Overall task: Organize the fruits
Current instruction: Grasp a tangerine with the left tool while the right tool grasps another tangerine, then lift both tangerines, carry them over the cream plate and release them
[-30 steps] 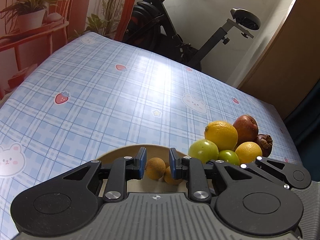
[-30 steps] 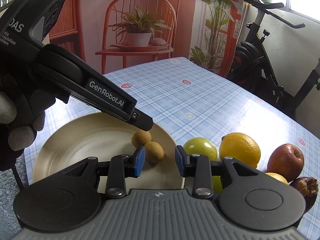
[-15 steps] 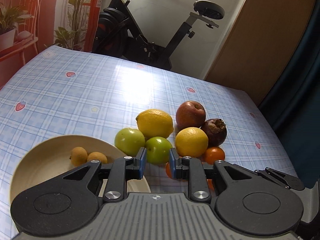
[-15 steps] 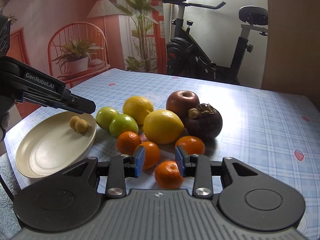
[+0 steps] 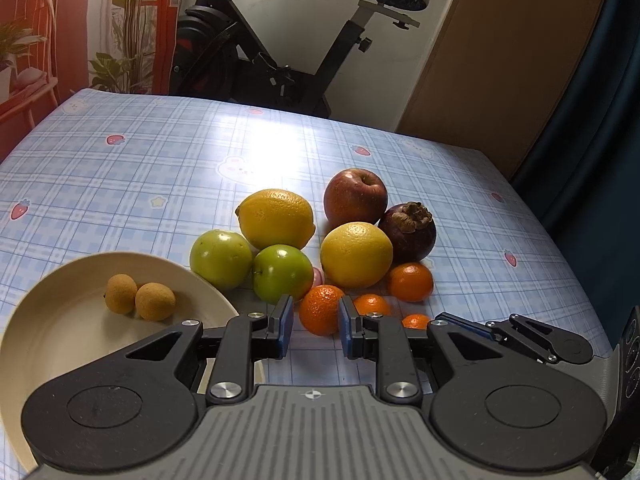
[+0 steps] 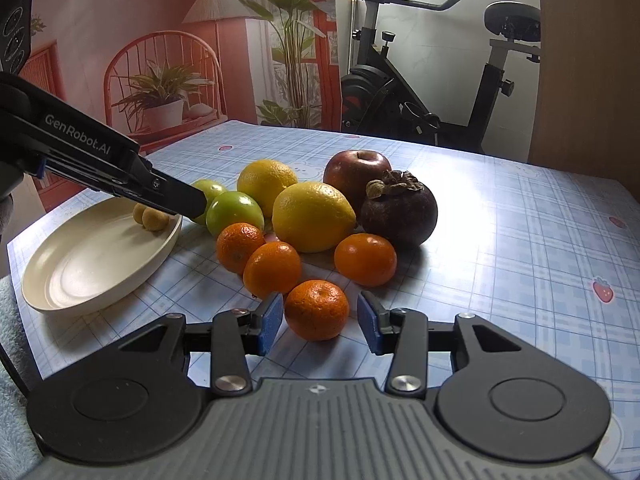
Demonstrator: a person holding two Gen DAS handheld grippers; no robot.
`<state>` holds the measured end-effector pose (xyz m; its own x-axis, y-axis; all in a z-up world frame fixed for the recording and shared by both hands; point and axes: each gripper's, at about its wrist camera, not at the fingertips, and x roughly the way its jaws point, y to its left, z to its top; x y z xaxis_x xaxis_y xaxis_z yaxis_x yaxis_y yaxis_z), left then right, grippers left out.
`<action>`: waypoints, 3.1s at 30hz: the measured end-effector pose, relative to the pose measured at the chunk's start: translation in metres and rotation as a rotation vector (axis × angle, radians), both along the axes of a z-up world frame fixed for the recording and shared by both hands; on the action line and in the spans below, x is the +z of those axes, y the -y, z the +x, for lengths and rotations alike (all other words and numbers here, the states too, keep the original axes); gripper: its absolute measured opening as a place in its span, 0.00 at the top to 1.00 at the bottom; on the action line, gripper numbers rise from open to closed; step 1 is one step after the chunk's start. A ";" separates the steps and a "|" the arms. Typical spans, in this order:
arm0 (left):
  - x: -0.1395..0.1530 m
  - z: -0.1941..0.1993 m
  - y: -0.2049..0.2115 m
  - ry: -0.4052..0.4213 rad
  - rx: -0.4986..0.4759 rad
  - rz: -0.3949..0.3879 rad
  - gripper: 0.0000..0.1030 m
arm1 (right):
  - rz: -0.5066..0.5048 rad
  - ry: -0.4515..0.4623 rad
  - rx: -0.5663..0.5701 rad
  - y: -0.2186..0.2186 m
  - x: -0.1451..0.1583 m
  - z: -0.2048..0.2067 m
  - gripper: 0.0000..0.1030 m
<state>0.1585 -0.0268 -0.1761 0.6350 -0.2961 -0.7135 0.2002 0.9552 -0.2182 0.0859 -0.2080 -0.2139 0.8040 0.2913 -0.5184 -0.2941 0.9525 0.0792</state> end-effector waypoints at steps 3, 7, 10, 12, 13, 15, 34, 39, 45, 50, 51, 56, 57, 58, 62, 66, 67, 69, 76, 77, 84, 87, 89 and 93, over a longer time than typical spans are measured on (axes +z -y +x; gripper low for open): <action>-0.002 0.002 -0.001 -0.004 0.008 0.012 0.75 | 0.011 -0.007 0.006 0.002 -0.001 0.003 0.57; -0.002 0.003 0.005 0.004 -0.017 0.030 0.75 | 0.021 -0.021 0.018 0.005 -0.001 0.010 0.57; -0.008 0.006 0.011 -0.011 -0.033 0.038 0.75 | 0.028 -0.025 0.026 0.006 -0.002 0.011 0.59; -0.011 0.009 0.014 -0.021 -0.038 0.039 0.75 | 0.026 -0.022 0.032 0.006 -0.002 0.010 0.62; -0.012 0.010 0.016 -0.022 -0.037 0.044 0.75 | 0.027 -0.020 0.032 0.005 -0.002 0.010 0.62; -0.014 0.013 0.017 -0.025 -0.031 0.044 0.75 | 0.035 -0.016 0.022 0.007 -0.002 0.010 0.62; -0.028 0.025 0.022 -0.038 0.015 0.013 0.59 | 0.125 -0.028 -0.021 0.019 -0.001 0.008 0.63; -0.029 0.023 0.021 -0.030 0.005 -0.003 0.67 | 0.132 -0.039 -0.020 0.020 -0.002 0.010 0.63; -0.027 0.014 0.024 -0.034 -0.013 0.029 0.68 | 0.133 -0.039 -0.021 0.020 -0.002 0.009 0.63; -0.025 0.001 0.027 -0.039 -0.032 0.069 0.69 | 0.133 -0.039 -0.021 0.020 -0.002 0.009 0.63; -0.026 0.000 0.028 -0.035 -0.034 0.074 0.69 | 0.133 -0.039 -0.021 0.020 -0.002 0.009 0.63; -0.027 0.002 0.028 -0.022 -0.038 0.067 0.68 | 0.133 -0.039 -0.021 0.020 -0.002 0.009 0.63; -0.027 0.003 0.028 -0.020 -0.042 0.065 0.68 | 0.133 -0.039 -0.021 0.020 -0.002 0.009 0.63; -0.027 0.004 0.029 -0.019 -0.045 0.060 0.68 | 0.134 -0.039 -0.021 0.020 -0.002 0.009 0.63; -0.027 0.007 0.030 -0.015 -0.048 0.053 0.68 | 0.146 -0.044 -0.022 0.021 -0.003 0.009 0.63; -0.029 0.009 0.031 -0.010 -0.049 0.052 0.68 | 0.145 -0.043 -0.022 0.021 -0.003 0.009 0.63; -0.030 0.010 0.032 -0.010 -0.050 0.053 0.68 | 0.144 -0.043 -0.023 0.021 -0.003 0.009 0.63; -0.030 0.010 0.032 -0.001 -0.053 0.061 0.67 | 0.145 -0.043 -0.023 0.021 -0.003 0.008 0.63; -0.021 0.006 0.022 0.027 -0.006 0.056 0.68 | 0.165 -0.027 -0.021 0.024 -0.002 0.006 0.63; -0.019 0.005 0.020 0.034 -0.005 0.054 0.68 | 0.167 -0.024 -0.024 0.024 -0.002 0.006 0.63; -0.007 0.001 0.013 0.055 -0.008 0.049 0.68 | 0.146 -0.021 -0.026 0.021 -0.001 0.004 0.63; -0.004 0.000 0.007 0.048 0.001 0.034 0.68 | 0.142 -0.024 -0.034 0.020 -0.001 0.005 0.63; 0.000 0.000 0.000 0.043 0.013 0.018 0.68 | 0.141 -0.026 -0.042 0.020 -0.001 0.006 0.63; 0.009 -0.001 -0.019 0.039 0.042 -0.002 0.68 | 0.115 -0.040 -0.043 0.016 0.001 0.010 0.63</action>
